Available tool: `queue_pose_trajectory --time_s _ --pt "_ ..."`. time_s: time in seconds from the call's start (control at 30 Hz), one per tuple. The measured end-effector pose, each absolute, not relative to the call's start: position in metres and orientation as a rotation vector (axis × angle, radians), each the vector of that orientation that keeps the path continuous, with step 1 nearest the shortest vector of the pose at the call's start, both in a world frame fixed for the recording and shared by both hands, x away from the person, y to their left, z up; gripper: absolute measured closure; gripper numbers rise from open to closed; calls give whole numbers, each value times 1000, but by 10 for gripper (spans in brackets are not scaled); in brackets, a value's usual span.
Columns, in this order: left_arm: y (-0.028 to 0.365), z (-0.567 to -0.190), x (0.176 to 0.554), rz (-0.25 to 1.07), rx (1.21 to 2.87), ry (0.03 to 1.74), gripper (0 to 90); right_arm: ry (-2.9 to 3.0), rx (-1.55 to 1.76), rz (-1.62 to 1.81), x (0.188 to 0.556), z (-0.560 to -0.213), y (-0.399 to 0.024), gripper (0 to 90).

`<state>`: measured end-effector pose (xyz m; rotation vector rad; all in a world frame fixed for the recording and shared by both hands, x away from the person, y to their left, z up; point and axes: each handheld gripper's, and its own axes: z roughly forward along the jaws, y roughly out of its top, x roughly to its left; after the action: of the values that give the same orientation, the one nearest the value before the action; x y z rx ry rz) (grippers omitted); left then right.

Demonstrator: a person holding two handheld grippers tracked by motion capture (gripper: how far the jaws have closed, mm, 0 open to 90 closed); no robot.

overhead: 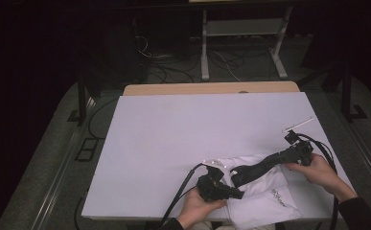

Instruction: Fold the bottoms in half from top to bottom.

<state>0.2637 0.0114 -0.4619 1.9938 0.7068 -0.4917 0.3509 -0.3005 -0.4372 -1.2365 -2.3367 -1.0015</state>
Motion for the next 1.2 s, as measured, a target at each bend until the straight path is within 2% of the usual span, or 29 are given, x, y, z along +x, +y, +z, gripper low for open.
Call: queue_pose_trajectory --time_s 0.13,0.33,0.47,0.57,0.67,0.8,1.2 --pt "11 -462 264 -491 1992 708 869 -2320 -1210 -1026 350 -435 -301 497" --pt "11 -462 264 -494 1992 708 869 -2352 -1213 -966 350 -438 -294 479" --pt "11 -463 263 -494 1995 708 869 -2357 -1195 -946 350 -440 -289 507" --pt "10 -463 263 -495 1995 708 869 -2365 -1178 -931 350 -442 -286 590" --pt "10 -463 263 -494 1999 701 869 -2393 -1150 -919 348 -442 -284 716" --pt "10 -463 263 -493 2001 701 869 -2402 -1124 -955 345 -441 -288 810" --pt "10 -463 263 -491 2001 696 861 -2453 -1034 -1068 331 -433 -295 838"
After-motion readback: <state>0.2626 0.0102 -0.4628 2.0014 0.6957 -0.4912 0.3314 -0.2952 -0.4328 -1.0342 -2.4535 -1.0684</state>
